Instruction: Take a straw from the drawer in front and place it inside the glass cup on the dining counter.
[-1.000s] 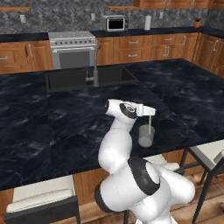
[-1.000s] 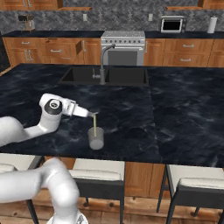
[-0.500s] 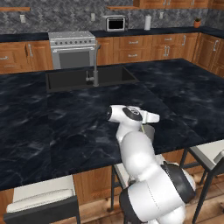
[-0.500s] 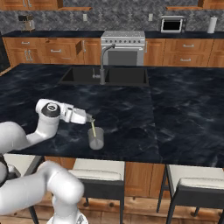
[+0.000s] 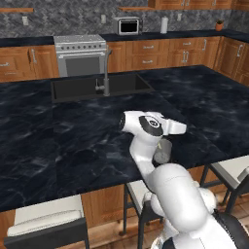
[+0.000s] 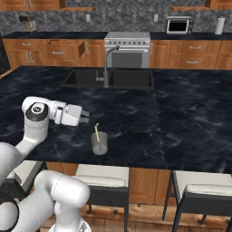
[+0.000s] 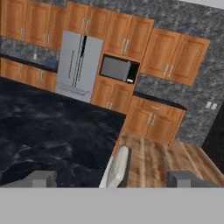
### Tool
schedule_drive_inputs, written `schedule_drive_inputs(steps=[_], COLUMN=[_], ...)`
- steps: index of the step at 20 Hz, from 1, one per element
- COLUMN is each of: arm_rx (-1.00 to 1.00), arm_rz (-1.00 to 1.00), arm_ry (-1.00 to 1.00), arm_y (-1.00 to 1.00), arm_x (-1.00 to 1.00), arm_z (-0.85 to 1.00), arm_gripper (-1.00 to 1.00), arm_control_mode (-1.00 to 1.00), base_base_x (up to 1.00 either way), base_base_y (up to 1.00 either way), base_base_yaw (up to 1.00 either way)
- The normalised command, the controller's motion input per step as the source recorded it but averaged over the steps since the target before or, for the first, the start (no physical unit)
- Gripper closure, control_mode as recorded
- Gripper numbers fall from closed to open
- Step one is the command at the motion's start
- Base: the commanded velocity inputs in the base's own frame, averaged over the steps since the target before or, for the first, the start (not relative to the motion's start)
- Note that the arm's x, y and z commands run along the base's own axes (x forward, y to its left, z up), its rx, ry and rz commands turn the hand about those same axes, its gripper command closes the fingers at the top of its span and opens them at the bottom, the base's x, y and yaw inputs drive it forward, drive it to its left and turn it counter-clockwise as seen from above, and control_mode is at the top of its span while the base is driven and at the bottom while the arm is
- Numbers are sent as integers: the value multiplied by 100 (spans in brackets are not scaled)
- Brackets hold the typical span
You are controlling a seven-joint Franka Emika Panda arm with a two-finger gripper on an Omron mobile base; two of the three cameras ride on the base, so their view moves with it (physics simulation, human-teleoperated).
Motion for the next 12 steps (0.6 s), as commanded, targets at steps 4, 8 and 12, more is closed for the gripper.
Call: schedule_drive_inputs(steps=[4, 8, 12], arm_rx=[0, -1, -1], arm_rz=[0, 0, 0], arm_ry=[2, 6, 10], arm_y=[0, 0, 0], arm_x=[-75, -75, -75], arm_z=[90, 82, 77], arm_gripper=[-100, -100, -100], arm_control_mode=[-100, -100, -100], base_base_x=[0, 0, 0], base_base_y=[0, 0, 0], base_base_yaw=[0, 0, 0])
